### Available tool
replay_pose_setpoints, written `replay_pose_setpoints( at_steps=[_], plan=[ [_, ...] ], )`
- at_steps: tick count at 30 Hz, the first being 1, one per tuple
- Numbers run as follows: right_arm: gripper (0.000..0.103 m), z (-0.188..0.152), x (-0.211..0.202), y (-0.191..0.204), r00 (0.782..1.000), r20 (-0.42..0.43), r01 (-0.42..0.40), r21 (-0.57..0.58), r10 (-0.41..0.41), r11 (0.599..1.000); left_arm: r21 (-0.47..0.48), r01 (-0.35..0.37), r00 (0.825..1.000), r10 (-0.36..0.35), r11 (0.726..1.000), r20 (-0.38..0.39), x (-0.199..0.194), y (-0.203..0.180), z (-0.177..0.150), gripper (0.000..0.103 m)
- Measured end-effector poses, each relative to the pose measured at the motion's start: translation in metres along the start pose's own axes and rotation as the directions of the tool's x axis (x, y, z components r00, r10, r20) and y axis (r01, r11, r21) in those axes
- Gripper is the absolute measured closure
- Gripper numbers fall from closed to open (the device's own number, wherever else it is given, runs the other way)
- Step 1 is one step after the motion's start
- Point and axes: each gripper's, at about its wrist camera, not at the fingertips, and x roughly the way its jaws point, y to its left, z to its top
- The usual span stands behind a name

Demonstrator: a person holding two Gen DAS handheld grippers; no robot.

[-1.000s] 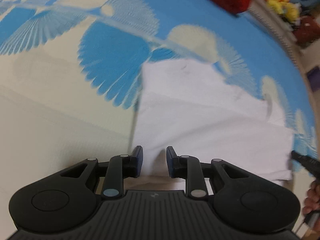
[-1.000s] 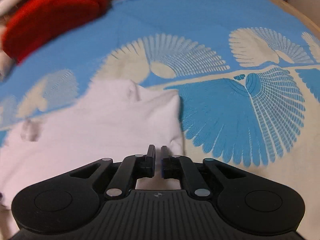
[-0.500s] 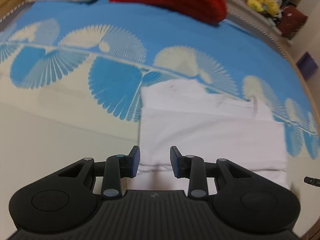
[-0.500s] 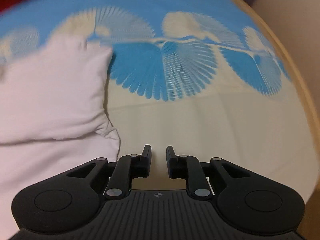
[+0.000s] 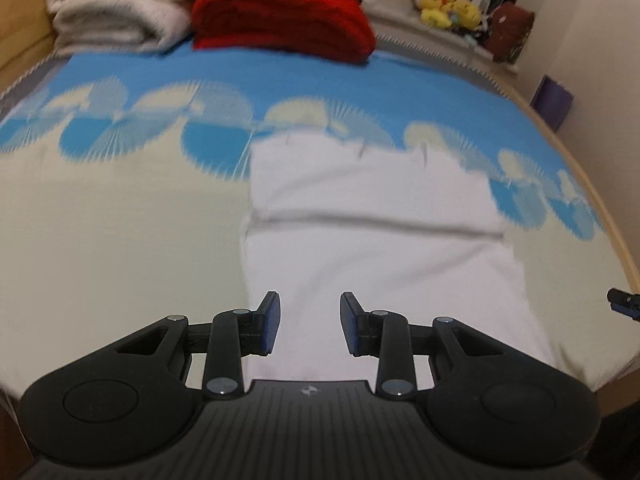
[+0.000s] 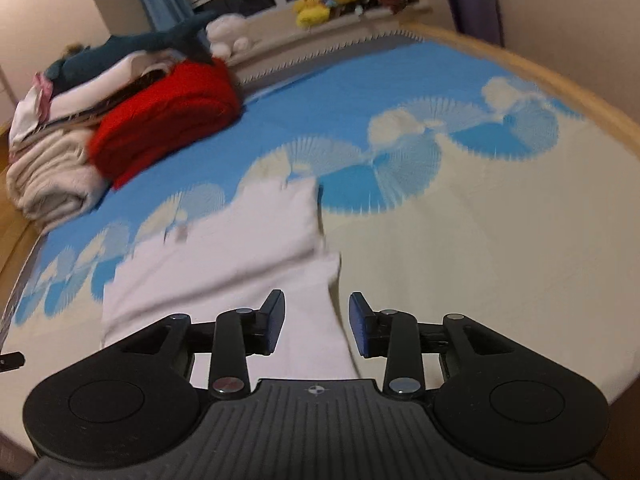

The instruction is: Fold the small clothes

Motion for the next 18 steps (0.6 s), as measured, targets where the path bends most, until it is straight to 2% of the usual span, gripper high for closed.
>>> replay_pose_setpoints(
  at_steps=[2, 4, 6, 7, 8, 9, 11, 15, 18],
  plan=[
    [0.066, -0.013, 0.01, -0.007, 0.997, -0.058, 0.049, -0.018, -0.05, 0.999, -0.006, -0.025, 1.0, 0.025, 1.0, -0.012, 0.006, 0.01, -0.029, 0.066],
    [0.066, -0.025, 0.022, -0.011, 0.993, -0.094, 0.063, -0.082, -0.071, 0.995, -0.043, -0.058, 0.994, 0.054, 0.997, -0.095, 0.024, 0.026, -0.055, 0.067],
    [0.066, -0.038, 0.035, -0.016, 0.987, -0.105, 0.107, -0.125, -0.12, 0.986, -0.085, -0.059, 0.991, 0.048, 0.995, -0.128, 0.039, 0.043, -0.071, 0.067],
    [0.066, -0.046, 0.043, -0.022, 0.982, -0.123, 0.126, -0.117, -0.14, 0.985, -0.116, -0.104, 0.976, 0.078, 0.988, -0.205, 0.051, 0.051, -0.073, 0.07],
    [0.066, -0.051, 0.052, -0.026, 0.978, -0.146, 0.138, -0.092, -0.15, 0.986, -0.165, -0.113, 0.971, 0.074, 0.98, -0.225, 0.053, 0.058, -0.074, 0.071],
    [0.066, -0.055, 0.06, -0.03, 0.973, -0.175, 0.143, -0.059, -0.152, 0.988, -0.203, -0.072, 0.98, 0.031, 0.977, -0.199, 0.05, 0.065, -0.072, 0.07],
    [0.066, -0.055, 0.071, -0.031, 0.97, -0.204, 0.129, -0.016, -0.13, 0.991, -0.218, -0.057, 0.982, 0.016, 0.974, -0.186, 0.048, 0.072, -0.07, 0.069],
    [0.057, -0.059, 0.085, -0.023, 0.964, -0.229, 0.135, -0.033, -0.139, 0.99, -0.261, -0.033, 0.966, -0.036, 0.965, -0.255, 0.06, 0.083, -0.079, 0.069],
    [0.057, -0.063, 0.094, -0.017, 0.954, -0.256, 0.139, -0.081, -0.156, 0.987, -0.198, -0.041, 0.956, -0.019, 0.979, -0.294, 0.07, 0.08, -0.083, 0.068]
  ],
)
